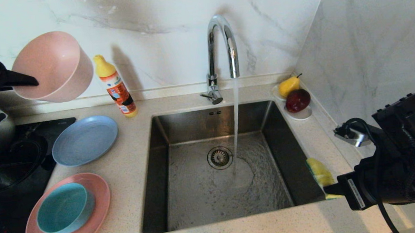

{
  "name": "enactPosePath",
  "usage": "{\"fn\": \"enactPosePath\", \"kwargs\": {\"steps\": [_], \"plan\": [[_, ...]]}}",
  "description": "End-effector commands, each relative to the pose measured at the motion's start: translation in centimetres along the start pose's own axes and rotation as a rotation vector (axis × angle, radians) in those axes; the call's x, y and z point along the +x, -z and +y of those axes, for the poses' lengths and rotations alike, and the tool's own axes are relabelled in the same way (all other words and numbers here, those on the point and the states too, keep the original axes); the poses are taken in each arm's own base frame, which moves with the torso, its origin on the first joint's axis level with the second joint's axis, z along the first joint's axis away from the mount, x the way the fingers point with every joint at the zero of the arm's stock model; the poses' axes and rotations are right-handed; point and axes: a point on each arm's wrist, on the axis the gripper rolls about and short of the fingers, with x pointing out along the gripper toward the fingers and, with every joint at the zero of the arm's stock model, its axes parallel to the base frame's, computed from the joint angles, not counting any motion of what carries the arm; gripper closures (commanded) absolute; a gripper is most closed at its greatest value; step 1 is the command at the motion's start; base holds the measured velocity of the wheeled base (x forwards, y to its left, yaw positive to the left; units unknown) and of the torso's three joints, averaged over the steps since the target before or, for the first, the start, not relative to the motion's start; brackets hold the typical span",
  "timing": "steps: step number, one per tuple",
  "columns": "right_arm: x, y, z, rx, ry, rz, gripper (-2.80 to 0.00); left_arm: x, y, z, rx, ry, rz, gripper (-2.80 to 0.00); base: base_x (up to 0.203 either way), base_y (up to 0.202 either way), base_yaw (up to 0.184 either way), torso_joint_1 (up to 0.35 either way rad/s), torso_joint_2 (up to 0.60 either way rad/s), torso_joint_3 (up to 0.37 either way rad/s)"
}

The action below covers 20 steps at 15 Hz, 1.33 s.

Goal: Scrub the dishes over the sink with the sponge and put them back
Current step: Pick up a bowl and the sponge, then wash the bowl

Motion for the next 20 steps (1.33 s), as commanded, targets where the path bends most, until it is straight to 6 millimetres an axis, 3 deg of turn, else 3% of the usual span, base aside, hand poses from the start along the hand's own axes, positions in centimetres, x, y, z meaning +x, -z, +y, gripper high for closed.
{"fn": "enactPosePath", "kwargs": {"steps": [1,6,9,15,20], "plan": [[-0.6,0.1,0.0,0.002,-0.004,-0.018,0.0,1.3,2.0,-2.0,0.049,0.093,0.113,0.0,0.0,0.0,0.0,0.0,0.0,0.0],[-1.2,0.0,0.0,0.003,-0.004,-0.041,0.0,9.0,8.6,-6.7,0.214,0.05,0.348,0.0,0.0,0.0,0.0,0.0,0.0,0.0],[-1.7,0.0,-0.4,0.017,0.002,-0.061,0.0,12.7,11.4,-8.7,0.22,0.056,0.401,0.0,0.0,0.0,0.0,0.0,0.0,0.0],[-2.6,0.1,-0.8,0.03,0.007,-0.091,0.0,19.8,15.2,-10.3,0.182,0.033,0.446,0.0,0.0,0.0,0.0,0.0,0.0,0.0],[-3.1,0.4,-0.8,0.029,0.006,-0.102,0.0,24.1,17.1,-12.6,0.179,0.043,0.446,0.0,0.0,0.0,0.0,0.0,0.0,0.0]]}}
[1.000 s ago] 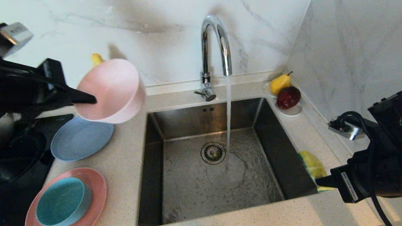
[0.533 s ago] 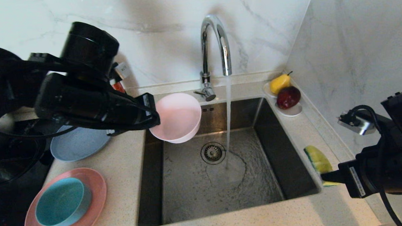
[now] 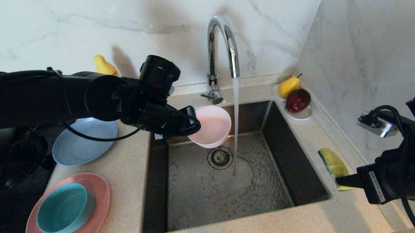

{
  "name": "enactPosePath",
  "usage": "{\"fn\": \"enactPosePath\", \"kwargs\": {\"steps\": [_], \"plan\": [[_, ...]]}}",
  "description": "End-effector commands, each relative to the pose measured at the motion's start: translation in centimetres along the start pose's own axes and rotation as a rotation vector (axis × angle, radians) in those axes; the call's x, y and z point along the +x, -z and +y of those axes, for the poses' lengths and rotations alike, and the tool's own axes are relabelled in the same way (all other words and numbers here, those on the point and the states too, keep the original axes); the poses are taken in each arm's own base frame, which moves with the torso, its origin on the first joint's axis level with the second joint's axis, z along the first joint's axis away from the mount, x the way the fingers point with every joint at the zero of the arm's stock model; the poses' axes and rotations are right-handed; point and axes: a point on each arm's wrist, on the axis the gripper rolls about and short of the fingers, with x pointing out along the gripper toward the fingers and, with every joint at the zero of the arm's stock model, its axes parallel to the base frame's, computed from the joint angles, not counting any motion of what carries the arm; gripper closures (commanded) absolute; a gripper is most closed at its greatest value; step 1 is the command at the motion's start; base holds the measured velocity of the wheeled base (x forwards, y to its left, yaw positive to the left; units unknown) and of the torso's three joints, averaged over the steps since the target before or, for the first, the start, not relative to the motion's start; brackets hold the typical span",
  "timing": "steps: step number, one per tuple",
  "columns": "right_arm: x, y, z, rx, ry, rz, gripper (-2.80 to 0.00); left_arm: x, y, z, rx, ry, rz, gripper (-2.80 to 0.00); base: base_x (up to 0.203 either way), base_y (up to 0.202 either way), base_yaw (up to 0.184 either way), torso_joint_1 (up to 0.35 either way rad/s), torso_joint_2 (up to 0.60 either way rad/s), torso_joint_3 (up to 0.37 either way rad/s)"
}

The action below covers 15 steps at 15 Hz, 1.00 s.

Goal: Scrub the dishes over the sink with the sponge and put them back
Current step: Wash the bowl

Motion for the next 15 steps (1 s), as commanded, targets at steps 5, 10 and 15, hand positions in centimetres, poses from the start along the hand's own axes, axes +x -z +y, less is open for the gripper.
{"fn": "enactPosePath", "kwargs": {"steps": [5,10,15], "plan": [[-0.9,0.2,-0.2,0.003,0.002,-0.024,0.0,6.4,1.5,-3.0,0.042,-0.025,0.018,0.0,0.0,0.0,0.0,0.0,0.0,0.0],[-0.8,0.2,-0.2,0.002,-0.001,-0.02,0.0,8.0,2.1,-3.8,0.053,-0.048,-0.005,0.0,0.0,0.0,0.0,0.0,0.0,0.0],[-0.8,0.3,-0.2,-0.001,0.001,-0.018,0.0,7.6,2.1,-3.8,0.042,-0.057,-0.002,0.0,0.0,0.0,0.0,0.0,0.0,0.0]]}}
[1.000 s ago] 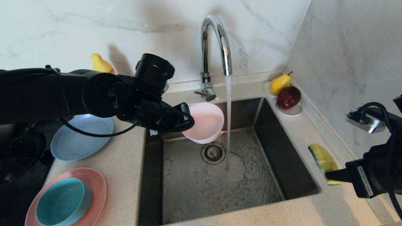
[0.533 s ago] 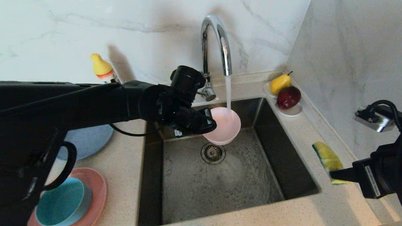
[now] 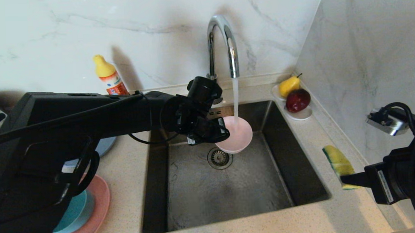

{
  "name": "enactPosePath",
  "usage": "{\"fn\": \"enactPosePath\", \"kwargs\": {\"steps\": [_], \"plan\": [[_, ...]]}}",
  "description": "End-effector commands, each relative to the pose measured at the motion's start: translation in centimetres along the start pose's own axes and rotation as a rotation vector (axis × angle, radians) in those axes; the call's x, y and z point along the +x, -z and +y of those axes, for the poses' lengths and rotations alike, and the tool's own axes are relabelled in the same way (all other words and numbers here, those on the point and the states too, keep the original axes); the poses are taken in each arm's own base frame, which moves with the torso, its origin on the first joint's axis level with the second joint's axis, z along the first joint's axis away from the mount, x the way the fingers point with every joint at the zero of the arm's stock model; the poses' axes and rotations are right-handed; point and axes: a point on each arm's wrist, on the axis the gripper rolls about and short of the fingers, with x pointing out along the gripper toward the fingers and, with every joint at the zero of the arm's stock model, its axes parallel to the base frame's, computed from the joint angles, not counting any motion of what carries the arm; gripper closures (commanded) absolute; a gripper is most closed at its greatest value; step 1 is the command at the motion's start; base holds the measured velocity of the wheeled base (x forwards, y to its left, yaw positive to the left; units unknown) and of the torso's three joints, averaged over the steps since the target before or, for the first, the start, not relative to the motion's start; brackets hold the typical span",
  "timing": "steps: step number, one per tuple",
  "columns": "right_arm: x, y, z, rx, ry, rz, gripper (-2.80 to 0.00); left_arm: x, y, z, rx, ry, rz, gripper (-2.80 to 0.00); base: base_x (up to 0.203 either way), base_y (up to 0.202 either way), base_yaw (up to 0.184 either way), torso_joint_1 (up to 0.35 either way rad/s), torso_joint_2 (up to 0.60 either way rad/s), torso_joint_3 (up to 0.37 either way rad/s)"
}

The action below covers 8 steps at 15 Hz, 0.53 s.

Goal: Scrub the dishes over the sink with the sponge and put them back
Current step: Wash the bowl

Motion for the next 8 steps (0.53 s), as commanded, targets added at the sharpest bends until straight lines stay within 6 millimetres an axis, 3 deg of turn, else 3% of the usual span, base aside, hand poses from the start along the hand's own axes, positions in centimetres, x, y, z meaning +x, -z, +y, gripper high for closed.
{"fn": "enactPosePath", "kwargs": {"steps": [1,8], "plan": [[0.1,0.1,0.0,0.0,0.002,0.007,0.0,-0.7,-0.1,0.2,-0.008,-0.024,-0.008,0.0,0.0,0.0,0.0,0.0,0.0,0.0],[0.9,0.1,0.0,-0.001,-0.001,0.032,0.0,-4.7,-2.2,2.8,0.117,-0.347,-0.283,0.0,0.0,0.0,0.0,0.0,0.0,0.0]]}}
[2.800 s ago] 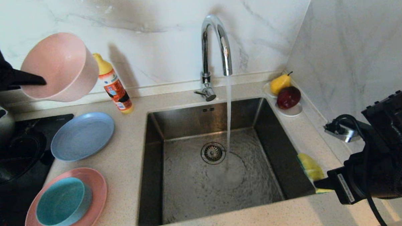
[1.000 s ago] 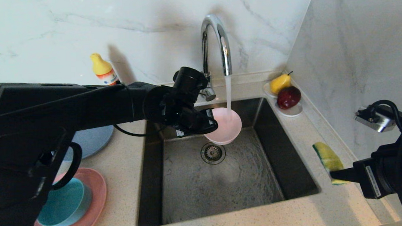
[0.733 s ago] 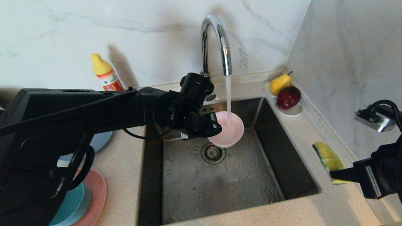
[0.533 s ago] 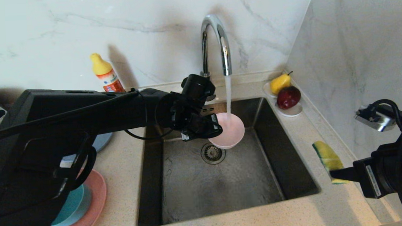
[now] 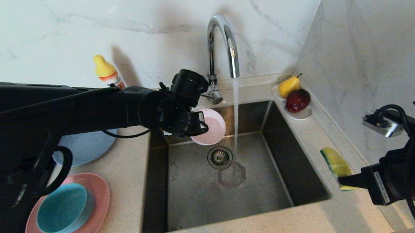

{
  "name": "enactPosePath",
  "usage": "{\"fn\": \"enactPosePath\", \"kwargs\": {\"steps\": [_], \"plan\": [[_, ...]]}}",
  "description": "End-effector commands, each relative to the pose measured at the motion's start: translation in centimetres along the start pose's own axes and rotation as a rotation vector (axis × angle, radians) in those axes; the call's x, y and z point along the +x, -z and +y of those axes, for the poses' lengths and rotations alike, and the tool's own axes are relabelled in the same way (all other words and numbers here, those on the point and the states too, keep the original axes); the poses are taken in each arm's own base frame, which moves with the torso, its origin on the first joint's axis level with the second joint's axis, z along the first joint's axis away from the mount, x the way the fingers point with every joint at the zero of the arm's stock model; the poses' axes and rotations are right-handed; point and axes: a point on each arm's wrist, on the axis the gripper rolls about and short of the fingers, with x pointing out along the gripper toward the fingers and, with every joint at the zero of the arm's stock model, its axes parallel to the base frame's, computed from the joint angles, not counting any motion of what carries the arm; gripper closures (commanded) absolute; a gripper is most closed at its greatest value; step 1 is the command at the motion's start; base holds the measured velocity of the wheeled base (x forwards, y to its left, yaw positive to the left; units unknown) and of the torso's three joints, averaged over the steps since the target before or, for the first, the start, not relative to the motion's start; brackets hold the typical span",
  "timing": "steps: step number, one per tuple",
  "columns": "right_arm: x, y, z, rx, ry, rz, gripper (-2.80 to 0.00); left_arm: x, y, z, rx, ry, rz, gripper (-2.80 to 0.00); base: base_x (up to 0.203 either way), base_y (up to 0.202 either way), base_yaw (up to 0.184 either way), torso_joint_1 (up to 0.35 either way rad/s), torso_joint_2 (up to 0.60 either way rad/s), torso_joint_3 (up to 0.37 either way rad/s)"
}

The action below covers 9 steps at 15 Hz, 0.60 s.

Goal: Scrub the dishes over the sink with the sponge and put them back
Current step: Wash the bowl

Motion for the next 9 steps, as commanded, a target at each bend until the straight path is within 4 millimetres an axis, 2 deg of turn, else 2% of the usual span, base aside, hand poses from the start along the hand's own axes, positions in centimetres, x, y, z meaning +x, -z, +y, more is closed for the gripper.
{"fn": "enactPosePath", "kwargs": {"steps": [1,9], "plan": [[0.3,0.1,0.0,0.002,0.004,0.017,0.0,-1.6,-1.4,1.4,0.003,-0.066,-0.093,0.0,0.0,0.0,0.0,0.0,0.0,0.0],[0.4,0.3,-0.1,0.002,0.005,0.021,0.0,-5.9,-2.7,3.8,0.084,-0.072,-0.417,0.0,0.0,0.0,0.0,0.0,0.0,0.0]]}}
